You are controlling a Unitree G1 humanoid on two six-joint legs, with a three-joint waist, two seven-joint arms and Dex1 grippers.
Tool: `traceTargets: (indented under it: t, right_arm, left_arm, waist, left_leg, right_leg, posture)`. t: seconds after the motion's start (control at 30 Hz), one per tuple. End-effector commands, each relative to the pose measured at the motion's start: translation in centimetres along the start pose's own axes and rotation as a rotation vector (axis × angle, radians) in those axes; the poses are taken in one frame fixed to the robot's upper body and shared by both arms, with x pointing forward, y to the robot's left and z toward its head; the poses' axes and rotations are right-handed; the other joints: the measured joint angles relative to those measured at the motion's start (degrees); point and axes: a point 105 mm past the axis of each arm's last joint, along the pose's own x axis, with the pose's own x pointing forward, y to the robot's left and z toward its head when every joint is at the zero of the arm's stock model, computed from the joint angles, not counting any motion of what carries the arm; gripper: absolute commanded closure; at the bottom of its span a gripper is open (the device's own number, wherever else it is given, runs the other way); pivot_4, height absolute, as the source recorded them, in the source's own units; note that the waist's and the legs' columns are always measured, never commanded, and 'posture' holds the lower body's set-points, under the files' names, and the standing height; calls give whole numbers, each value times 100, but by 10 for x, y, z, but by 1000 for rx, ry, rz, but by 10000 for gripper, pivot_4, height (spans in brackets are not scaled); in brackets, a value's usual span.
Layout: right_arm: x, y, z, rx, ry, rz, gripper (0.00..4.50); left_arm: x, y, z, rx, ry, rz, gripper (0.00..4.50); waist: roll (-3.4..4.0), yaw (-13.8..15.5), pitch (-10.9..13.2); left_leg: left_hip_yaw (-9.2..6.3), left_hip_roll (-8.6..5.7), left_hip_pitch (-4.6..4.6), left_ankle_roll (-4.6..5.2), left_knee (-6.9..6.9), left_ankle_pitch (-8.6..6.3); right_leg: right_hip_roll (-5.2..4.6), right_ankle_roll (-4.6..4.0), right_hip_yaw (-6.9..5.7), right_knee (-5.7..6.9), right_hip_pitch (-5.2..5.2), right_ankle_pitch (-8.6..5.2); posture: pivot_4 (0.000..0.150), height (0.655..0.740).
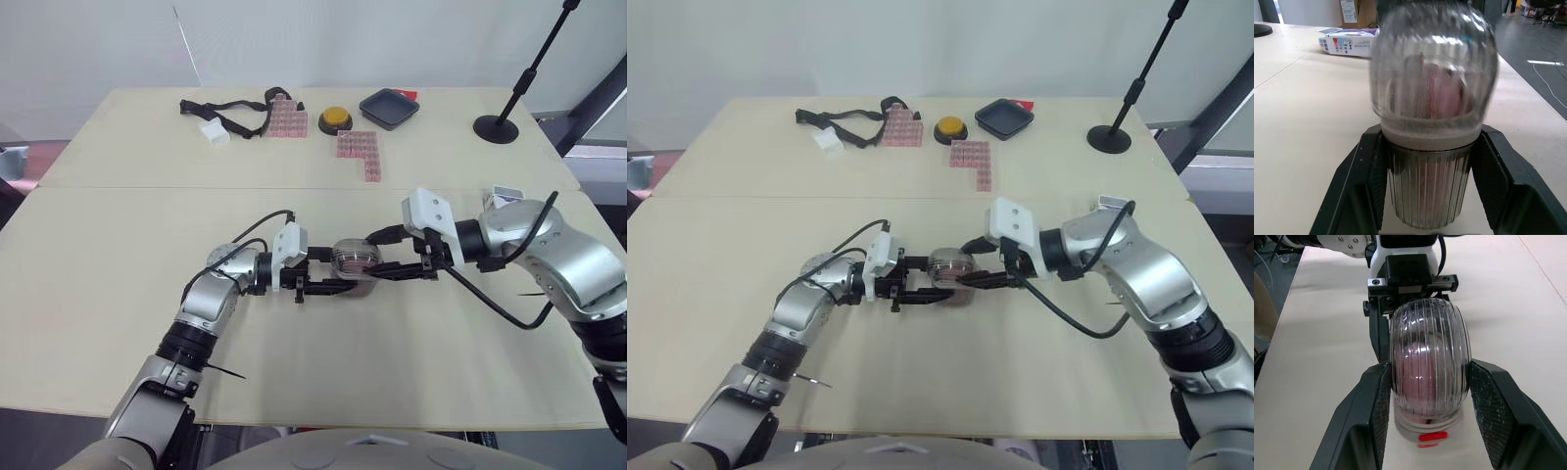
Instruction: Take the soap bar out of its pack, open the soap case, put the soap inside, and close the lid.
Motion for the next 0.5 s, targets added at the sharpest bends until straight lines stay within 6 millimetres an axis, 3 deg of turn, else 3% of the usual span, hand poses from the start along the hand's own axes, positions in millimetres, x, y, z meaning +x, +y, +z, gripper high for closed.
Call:
traceTargets:
  t: [0.03, 0.5]
  right_arm:
    - [-7, 2, 13, -36, -10, 6, 25632]
    - [-9, 7, -3, 17, 45, 16, 25632]
  left_arm:
    - [0, 1, 9, 30, -22, -4, 25716]
    - [0, 1, 9, 30, -24, -4, 25716]
  waist:
    - [0, 0, 0]
    - [0, 10, 0]
  left_leg:
    - [0, 0, -1, 0, 0, 0]
    - [0, -1, -2, 0, 0, 0]
  right_leg:
    - [0, 0, 0, 1, 0, 0]
    - [0, 0, 0, 0, 0, 0]
  posture:
    - [1500, 7400]
    - [1500, 7400]
